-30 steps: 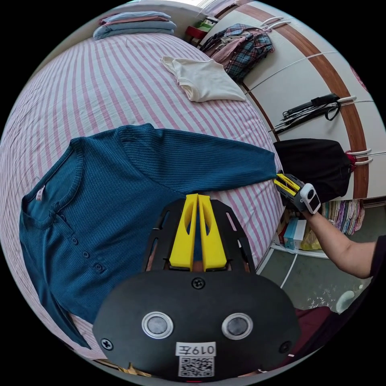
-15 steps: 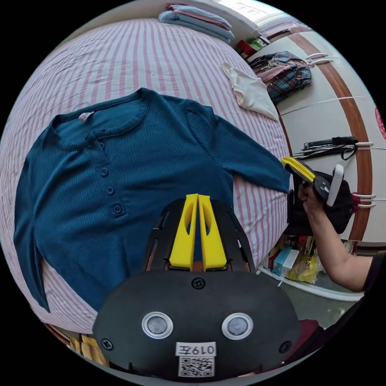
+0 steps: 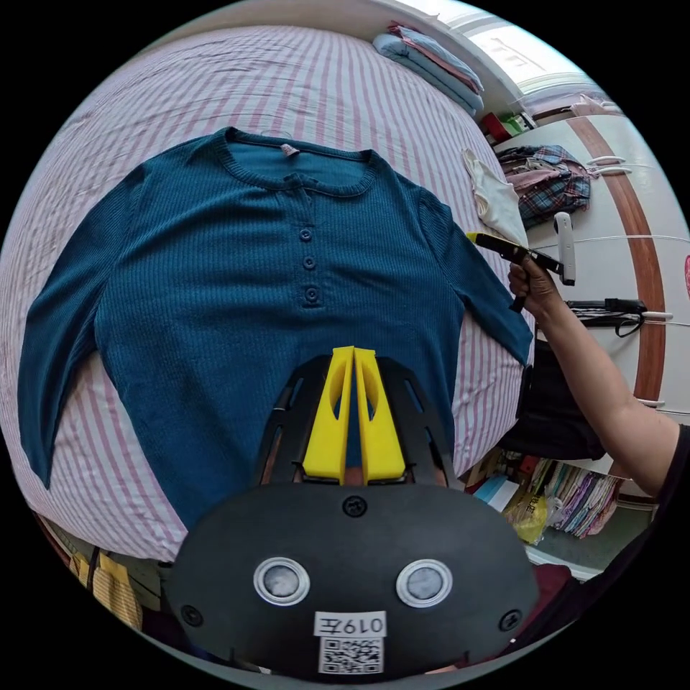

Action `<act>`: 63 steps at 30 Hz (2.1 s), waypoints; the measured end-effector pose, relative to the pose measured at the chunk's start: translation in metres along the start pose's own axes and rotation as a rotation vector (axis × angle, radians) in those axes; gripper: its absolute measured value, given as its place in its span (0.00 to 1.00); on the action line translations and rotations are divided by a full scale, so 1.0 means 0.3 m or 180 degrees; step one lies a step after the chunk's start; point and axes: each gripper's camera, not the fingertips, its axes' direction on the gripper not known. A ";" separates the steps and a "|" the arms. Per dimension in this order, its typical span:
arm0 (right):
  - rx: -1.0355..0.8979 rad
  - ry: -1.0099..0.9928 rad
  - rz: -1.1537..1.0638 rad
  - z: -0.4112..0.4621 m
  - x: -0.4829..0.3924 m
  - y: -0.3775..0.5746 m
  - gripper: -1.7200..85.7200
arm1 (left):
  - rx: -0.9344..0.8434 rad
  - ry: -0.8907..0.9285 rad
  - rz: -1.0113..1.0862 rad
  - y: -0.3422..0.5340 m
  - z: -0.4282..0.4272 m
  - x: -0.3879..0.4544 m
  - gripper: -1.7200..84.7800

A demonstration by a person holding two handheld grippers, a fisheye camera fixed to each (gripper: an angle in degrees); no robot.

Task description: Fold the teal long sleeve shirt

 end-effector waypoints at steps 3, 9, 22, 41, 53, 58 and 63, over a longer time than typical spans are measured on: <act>-0.0042 -0.0018 0.0024 0.007 0.036 0.019 0.06 | 0.0020 -0.0013 -0.0088 0.044 -0.020 -0.064 0.03; -0.0046 0.0136 -0.0013 -0.008 0.063 0.051 0.02 | 0.0096 -0.0069 -0.0190 0.132 -0.074 -0.158 0.03; 0.0396 -0.0610 -0.0111 -0.216 -0.280 0.523 0.01 | 0.0308 -0.0248 -0.0646 0.585 -0.300 -0.412 0.03; 0.0300 0.0119 -0.0040 -0.237 -0.940 1.232 0.01 | -0.0024 -0.0590 0.1387 1.343 -0.280 -0.633 0.14; 0.1521 0.0221 -0.0658 -0.129 -0.962 1.530 0.01 | 0.0518 -0.0302 0.1364 1.737 -0.106 -0.743 0.16; 0.2132 0.0202 -0.0861 -0.084 -1.013 1.616 0.01 | 0.0912 -0.0255 0.1224 1.878 -0.063 -0.821 0.15; 0.2395 0.0490 -0.1027 -0.053 -1.191 1.733 0.01 | 0.1251 -0.0544 0.1223 2.023 -0.026 -0.831 0.13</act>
